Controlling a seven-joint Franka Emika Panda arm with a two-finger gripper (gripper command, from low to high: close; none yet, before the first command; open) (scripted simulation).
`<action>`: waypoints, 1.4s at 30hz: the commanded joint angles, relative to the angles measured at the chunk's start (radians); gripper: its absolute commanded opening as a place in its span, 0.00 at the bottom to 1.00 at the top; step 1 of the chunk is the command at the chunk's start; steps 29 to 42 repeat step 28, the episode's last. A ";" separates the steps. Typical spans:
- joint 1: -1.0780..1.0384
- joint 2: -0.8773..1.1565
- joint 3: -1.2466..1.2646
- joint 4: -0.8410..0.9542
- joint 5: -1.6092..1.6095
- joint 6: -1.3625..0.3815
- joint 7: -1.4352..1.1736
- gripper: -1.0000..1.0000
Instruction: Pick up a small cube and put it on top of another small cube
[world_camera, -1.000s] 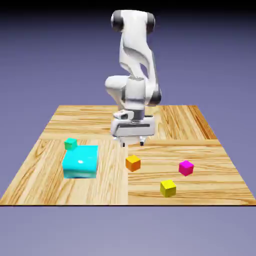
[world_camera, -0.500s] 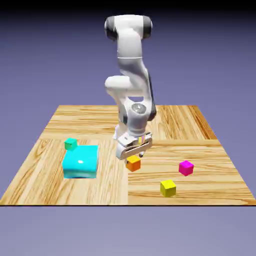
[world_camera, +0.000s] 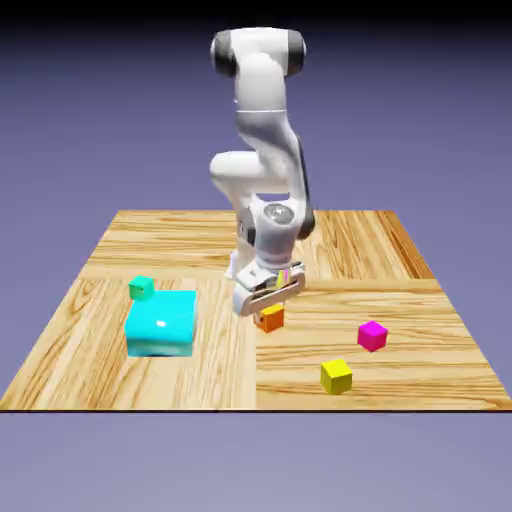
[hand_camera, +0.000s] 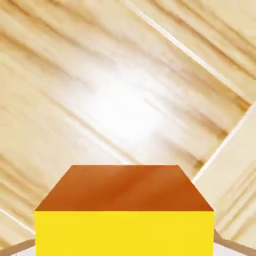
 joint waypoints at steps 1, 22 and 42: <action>-0.023 -0.026 0.035 -0.005 0.044 -0.019 -0.031 0.00; 0.473 0.226 0.115 0.447 -0.013 -0.262 0.543 0.00; 0.491 0.276 0.089 0.443 -0.056 -0.214 0.573 1.00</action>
